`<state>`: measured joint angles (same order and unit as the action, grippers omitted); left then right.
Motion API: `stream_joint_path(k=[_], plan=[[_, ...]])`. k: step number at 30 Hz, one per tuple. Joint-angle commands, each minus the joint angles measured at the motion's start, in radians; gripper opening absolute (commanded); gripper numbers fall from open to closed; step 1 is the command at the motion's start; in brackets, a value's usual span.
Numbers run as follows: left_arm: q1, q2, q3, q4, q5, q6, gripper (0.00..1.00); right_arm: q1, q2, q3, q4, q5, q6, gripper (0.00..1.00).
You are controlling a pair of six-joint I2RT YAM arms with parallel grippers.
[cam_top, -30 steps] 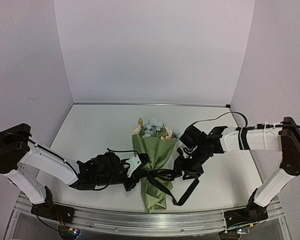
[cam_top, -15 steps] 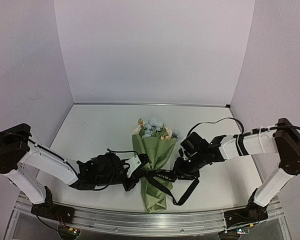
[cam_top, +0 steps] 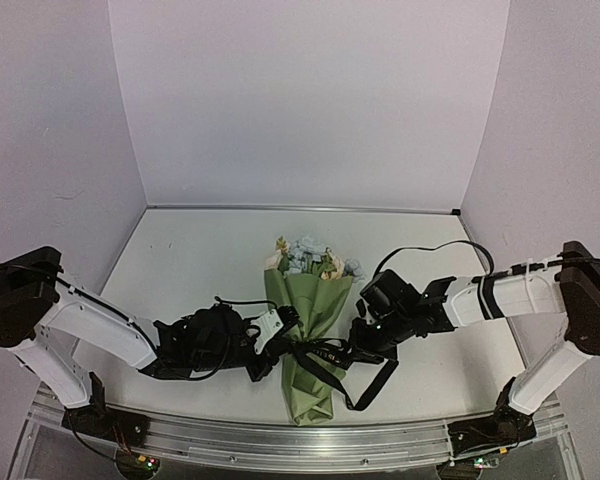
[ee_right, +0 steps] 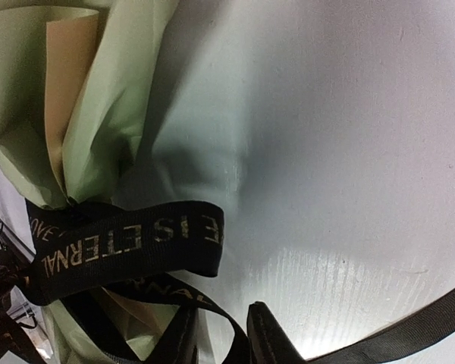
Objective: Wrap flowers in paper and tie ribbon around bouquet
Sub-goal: Cross the half-tied ribbon over the folded bouquet.
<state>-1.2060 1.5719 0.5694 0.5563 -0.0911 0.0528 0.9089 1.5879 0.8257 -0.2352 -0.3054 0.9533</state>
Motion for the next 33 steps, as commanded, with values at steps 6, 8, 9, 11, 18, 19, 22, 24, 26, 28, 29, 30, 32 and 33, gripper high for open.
stream_joint_path(k=[6,8,9,11,18,19,22,24,26,28,29,30,32,33], plan=[[-0.004,-0.004,0.045,-0.016,-0.023,0.001,0.00,0.004,-0.059,0.068,-0.084,-0.006,0.003,0.00],[-0.004,-0.004,0.052,-0.017,-0.022,0.006,0.00,0.003,-0.068,0.102,-0.146,-0.010,-0.020,0.00],[-0.004,-0.004,0.056,-0.019,-0.022,0.008,0.00,0.004,-0.072,0.119,-0.189,-0.010,-0.036,0.00],[-0.004,-0.001,0.064,-0.023,-0.015,0.013,0.00,0.002,-0.072,0.166,-0.260,-0.013,-0.071,0.00],[-0.003,0.015,0.094,-0.033,-0.018,0.009,0.00,0.002,-0.032,0.352,-0.481,-0.064,-0.160,0.00],[-0.004,0.020,0.097,-0.028,-0.025,0.008,0.00,0.002,-0.028,0.372,-0.504,-0.067,-0.175,0.00],[-0.004,0.039,0.115,-0.034,-0.031,0.001,0.00,-0.004,-0.018,0.424,-0.557,-0.068,-0.209,0.00],[-0.004,0.056,0.130,-0.038,-0.023,-0.003,0.00,-0.013,-0.001,0.468,-0.592,-0.078,-0.230,0.00],[-0.004,0.065,0.143,-0.036,-0.009,-0.004,0.00,-0.025,0.022,0.522,-0.630,-0.098,-0.248,0.00],[-0.004,0.070,0.161,-0.044,0.012,0.000,0.01,-0.038,0.055,0.575,-0.662,-0.118,-0.265,0.00],[-0.004,0.075,0.172,-0.054,0.023,0.001,0.02,-0.043,0.077,0.603,-0.676,-0.130,-0.270,0.00],[-0.004,0.080,0.183,-0.065,0.032,0.002,0.03,-0.049,0.099,0.635,-0.691,-0.144,-0.275,0.00],[-0.004,0.082,0.193,-0.073,0.041,0.003,0.06,-0.058,0.134,0.680,-0.706,-0.164,-0.279,0.00],[-0.004,0.079,0.191,-0.072,0.045,0.003,0.09,-0.061,0.151,0.699,-0.713,-0.173,-0.280,0.00]])
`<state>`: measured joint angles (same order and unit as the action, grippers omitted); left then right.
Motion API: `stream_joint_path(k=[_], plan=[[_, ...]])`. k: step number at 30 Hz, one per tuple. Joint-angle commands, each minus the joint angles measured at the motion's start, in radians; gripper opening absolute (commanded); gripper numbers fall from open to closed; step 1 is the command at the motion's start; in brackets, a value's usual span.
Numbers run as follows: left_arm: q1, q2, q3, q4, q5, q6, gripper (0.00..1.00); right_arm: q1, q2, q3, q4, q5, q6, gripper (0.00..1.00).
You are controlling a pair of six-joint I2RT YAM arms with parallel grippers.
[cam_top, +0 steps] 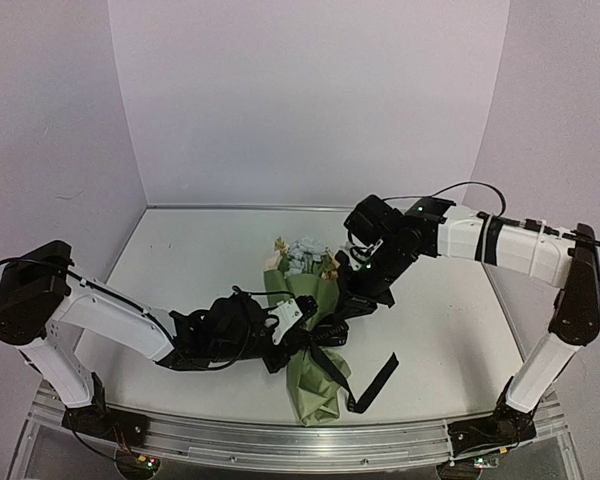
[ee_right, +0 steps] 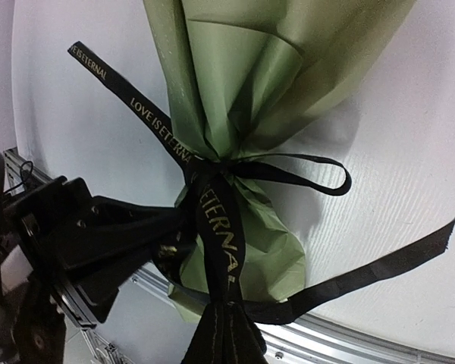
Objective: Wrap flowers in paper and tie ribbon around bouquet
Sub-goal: Cross the half-tied ribbon over the folded bouquet.
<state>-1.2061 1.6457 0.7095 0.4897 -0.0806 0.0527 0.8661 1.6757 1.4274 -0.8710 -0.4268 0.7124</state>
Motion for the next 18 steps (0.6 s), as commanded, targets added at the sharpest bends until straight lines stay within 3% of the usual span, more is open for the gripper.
stream_joint_path(k=[1,5,8,18], plan=[[-0.003,0.001,0.048,-0.005,0.038,0.002,0.12,-0.022,0.077,0.114,-0.081,-0.061,-0.039,0.00],[-0.004,-0.019,0.039,-0.028,0.055,-0.009,0.39,-0.041,0.124,0.164,-0.083,-0.081,-0.026,0.00],[-0.004,-0.041,0.025,-0.042,0.054,-0.027,0.51,-0.044,0.145,0.194,-0.084,-0.089,-0.020,0.00],[-0.004,-0.202,-0.040,-0.085,0.106,-0.043,0.68,-0.045,0.192,0.268,-0.095,-0.131,-0.003,0.00]])
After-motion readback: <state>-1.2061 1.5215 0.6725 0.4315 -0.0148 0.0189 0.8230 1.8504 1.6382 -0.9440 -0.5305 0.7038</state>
